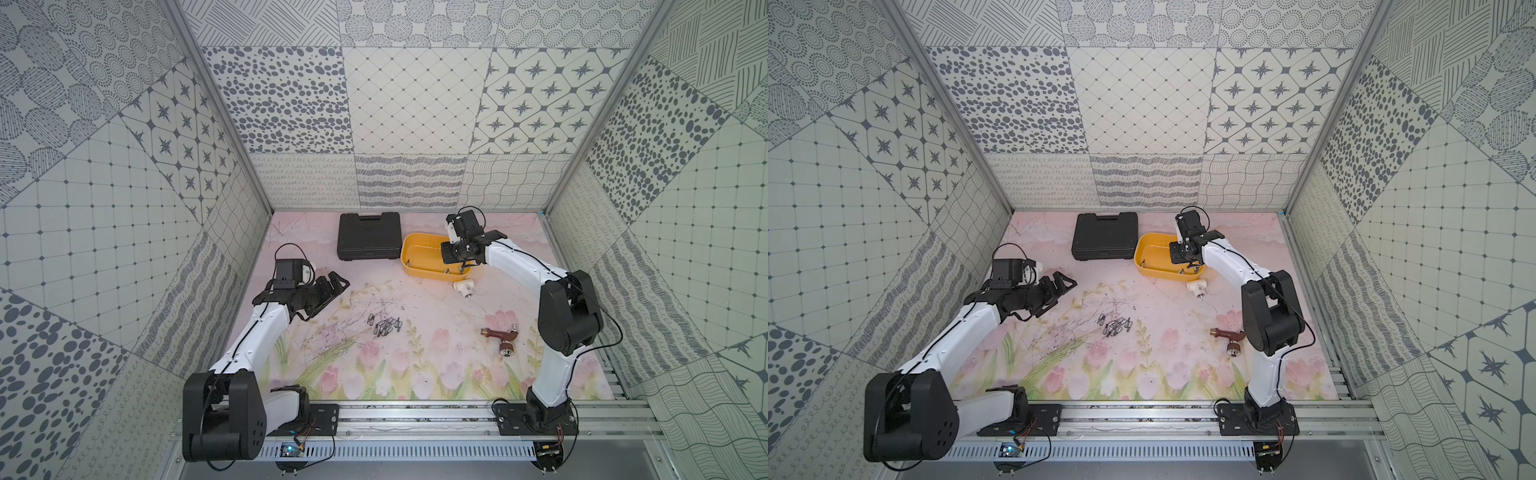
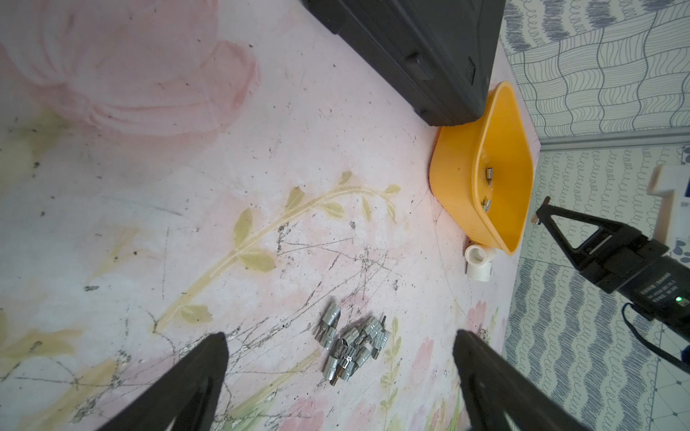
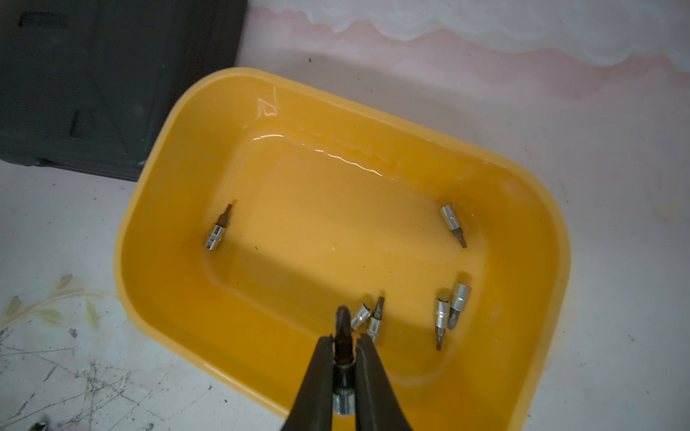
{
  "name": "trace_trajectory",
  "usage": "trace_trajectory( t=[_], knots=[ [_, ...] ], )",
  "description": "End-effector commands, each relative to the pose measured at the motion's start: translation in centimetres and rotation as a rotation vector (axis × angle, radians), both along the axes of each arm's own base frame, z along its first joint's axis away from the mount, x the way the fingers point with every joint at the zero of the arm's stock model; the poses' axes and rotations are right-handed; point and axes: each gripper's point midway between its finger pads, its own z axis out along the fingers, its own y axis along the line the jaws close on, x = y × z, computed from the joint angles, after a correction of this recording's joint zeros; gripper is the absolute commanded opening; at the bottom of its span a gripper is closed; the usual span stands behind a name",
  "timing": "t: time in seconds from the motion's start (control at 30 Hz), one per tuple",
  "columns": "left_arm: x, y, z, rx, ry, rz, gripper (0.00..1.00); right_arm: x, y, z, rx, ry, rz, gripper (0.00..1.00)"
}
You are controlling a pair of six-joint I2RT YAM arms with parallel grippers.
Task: Put the bit on the desktop into the storage box
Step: Place the screwdriver bit in the storage box.
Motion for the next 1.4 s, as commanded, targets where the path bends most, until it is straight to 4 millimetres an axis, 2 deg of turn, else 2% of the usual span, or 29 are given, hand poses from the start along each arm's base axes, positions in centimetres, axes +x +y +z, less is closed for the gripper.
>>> trace_trajectory(
  t=[0.0,0.33,0.7,1.2,1.37],
  knots=[
    [-0.1,0.1,0.1,0.007,-0.013,-0.010,0.99,2.1,-0.3,0.5,0.021,-0.049,-0.095,0.00],
    [-0.1,0.1,0.1,0.010,-0.012,-0.010,0.99,3.1,-1.0,-2.5,-0.020,-0.012,-0.165,0.00],
    [-0.1,0.1,0.0,0.009,-0.010,-0.011,0.99,3.2,-1.1,-5.3,-0.045,0.034,-0.178,0.01],
    [-0.2,0.1,0.0,0.008,-0.009,-0.012,0.99,3.2,-1.2,-5.1,-0.054,0.028,-0.173,0.08],
    [-0.2,0.0,0.0,0.007,-0.010,-0.014,0.99,3.2,-1.0,-4.2,-0.044,0.014,-0.156,0.20]
  ],
)
